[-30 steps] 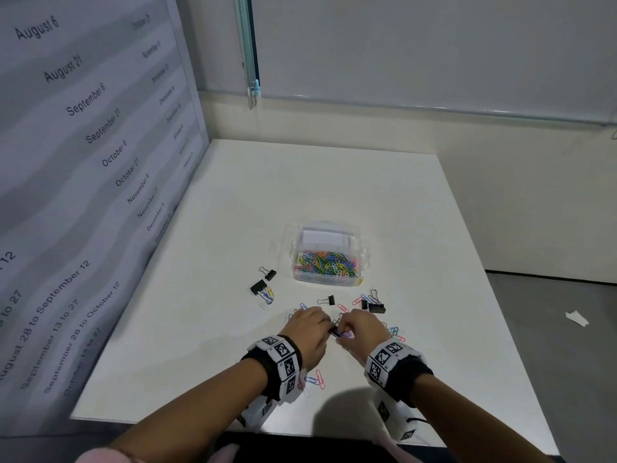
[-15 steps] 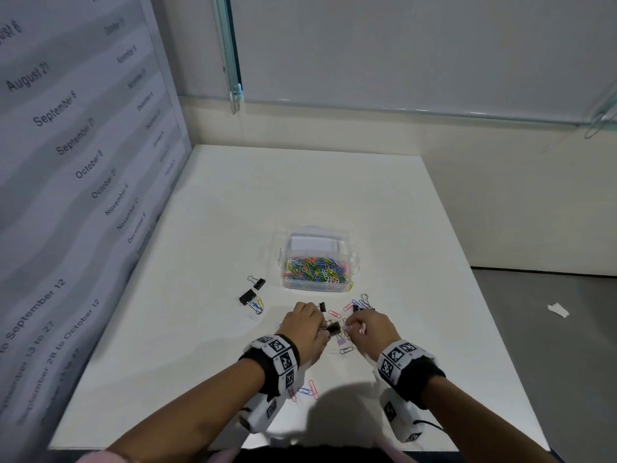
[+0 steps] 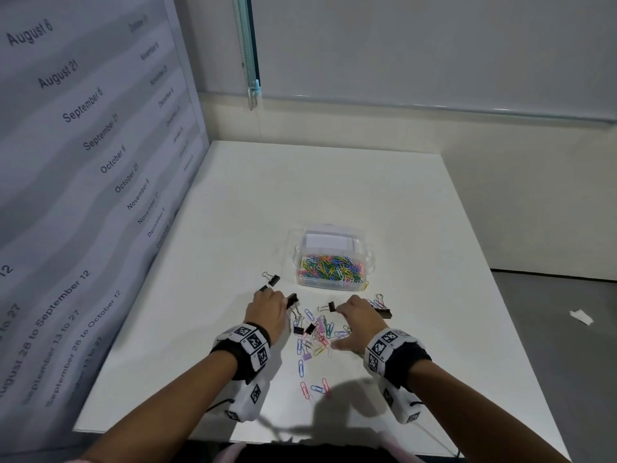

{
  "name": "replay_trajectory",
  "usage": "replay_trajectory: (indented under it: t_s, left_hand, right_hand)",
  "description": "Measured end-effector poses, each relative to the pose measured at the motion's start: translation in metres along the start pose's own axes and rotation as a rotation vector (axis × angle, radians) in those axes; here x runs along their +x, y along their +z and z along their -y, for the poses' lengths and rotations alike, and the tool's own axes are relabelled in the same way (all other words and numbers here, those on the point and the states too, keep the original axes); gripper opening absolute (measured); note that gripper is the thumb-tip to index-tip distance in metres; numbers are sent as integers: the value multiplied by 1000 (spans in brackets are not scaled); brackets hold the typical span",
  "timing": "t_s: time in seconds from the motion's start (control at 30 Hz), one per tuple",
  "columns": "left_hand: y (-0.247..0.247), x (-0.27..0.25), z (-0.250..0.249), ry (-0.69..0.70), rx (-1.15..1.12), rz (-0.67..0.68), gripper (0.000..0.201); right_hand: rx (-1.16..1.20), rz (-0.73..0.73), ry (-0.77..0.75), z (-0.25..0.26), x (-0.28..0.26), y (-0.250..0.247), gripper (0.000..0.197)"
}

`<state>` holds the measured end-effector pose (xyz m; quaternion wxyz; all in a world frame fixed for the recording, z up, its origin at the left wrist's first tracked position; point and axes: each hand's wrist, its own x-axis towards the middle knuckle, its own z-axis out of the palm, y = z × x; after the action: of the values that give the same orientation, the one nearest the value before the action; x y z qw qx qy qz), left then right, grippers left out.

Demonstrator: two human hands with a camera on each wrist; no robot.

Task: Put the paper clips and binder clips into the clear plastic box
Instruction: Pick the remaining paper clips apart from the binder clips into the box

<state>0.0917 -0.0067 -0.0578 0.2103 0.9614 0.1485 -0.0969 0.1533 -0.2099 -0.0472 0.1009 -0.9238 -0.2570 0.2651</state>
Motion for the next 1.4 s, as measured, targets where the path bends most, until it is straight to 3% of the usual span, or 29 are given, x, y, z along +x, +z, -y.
replay_trajectory:
  t_s: [0.2, 0.3, 0.47, 0.63, 0.97, 1.07, 1.3, 1.4]
  left_hand:
    - [-4, -5, 20, -83, -17, -35, 28]
    - [-2, -12, 18, -21, -54, -58, 30]
    - [3, -26, 8, 214, -76, 159, 24]
    - [11, -26, -10, 359, 32, 217, 43]
    - [17, -11, -11, 350, 133, 262, 41]
    - [17, -9, -9, 315, 41, 224, 36]
    - [13, -5, -2, 258, -68, 152, 28]
    - [10, -7, 0, 212, -110, 124, 26]
  right_hand:
    - [127, 25, -31, 8, -7, 6, 33]
    - [151, 14, -22, 8, -7, 3, 19]
    - [228, -62, 46, 2, -4, -4, 29]
    - [258, -131, 62, 0, 2, -20, 34]
    - [343, -411, -20, 11, 27, -86, 17]
    - [302, -320, -31, 14, 23, -79, 23]
    - [186, -15, -21, 19, 7, -28, 14]
    - [155, 70, -2, 18, 2, -12, 52]
